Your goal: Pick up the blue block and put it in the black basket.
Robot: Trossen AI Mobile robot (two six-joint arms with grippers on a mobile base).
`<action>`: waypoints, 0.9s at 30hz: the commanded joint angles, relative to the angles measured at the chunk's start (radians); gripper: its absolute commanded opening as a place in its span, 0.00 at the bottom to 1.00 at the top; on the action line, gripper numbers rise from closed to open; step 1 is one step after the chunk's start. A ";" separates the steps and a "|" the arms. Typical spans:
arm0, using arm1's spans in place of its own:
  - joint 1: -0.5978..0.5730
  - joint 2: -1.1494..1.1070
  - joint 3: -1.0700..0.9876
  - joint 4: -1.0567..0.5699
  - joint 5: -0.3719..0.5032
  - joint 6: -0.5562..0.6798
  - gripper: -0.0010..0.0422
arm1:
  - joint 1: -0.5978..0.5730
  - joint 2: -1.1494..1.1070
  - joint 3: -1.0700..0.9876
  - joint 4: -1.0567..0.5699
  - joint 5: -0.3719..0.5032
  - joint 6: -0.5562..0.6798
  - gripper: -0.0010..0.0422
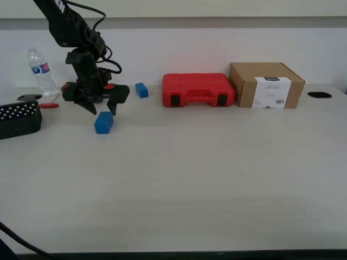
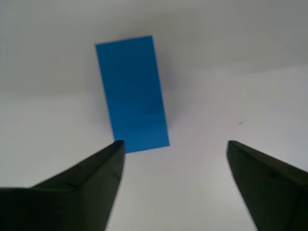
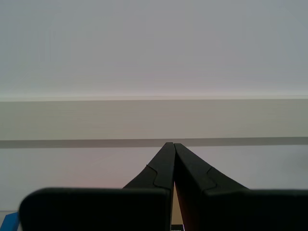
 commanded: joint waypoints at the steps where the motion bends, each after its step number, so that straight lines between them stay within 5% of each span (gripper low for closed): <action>1: 0.001 0.000 0.002 0.003 0.000 0.000 0.02 | -0.001 0.005 0.018 -0.003 -0.083 0.010 0.95; 2: 0.001 0.000 0.002 0.003 0.000 0.000 0.02 | 0.000 0.011 0.021 -0.002 -0.091 0.013 0.97; 5: 0.001 0.000 0.002 0.003 0.000 0.000 0.02 | 0.002 0.060 0.041 -0.005 -0.092 0.018 0.81; 11: 0.001 0.000 0.002 0.003 0.000 0.000 0.02 | 0.000 0.222 0.145 -0.012 0.022 0.023 0.30; 14: 0.001 0.000 0.002 0.002 0.000 0.000 0.02 | 0.000 0.306 0.266 -0.145 0.034 0.051 0.02; 22: 0.001 0.000 0.002 0.002 0.000 0.000 0.02 | -0.013 0.152 0.353 -0.289 -0.079 0.175 0.02; 27: 0.001 0.000 0.002 0.003 0.000 0.000 0.02 | 0.035 -0.078 0.353 -0.278 -0.339 0.363 0.02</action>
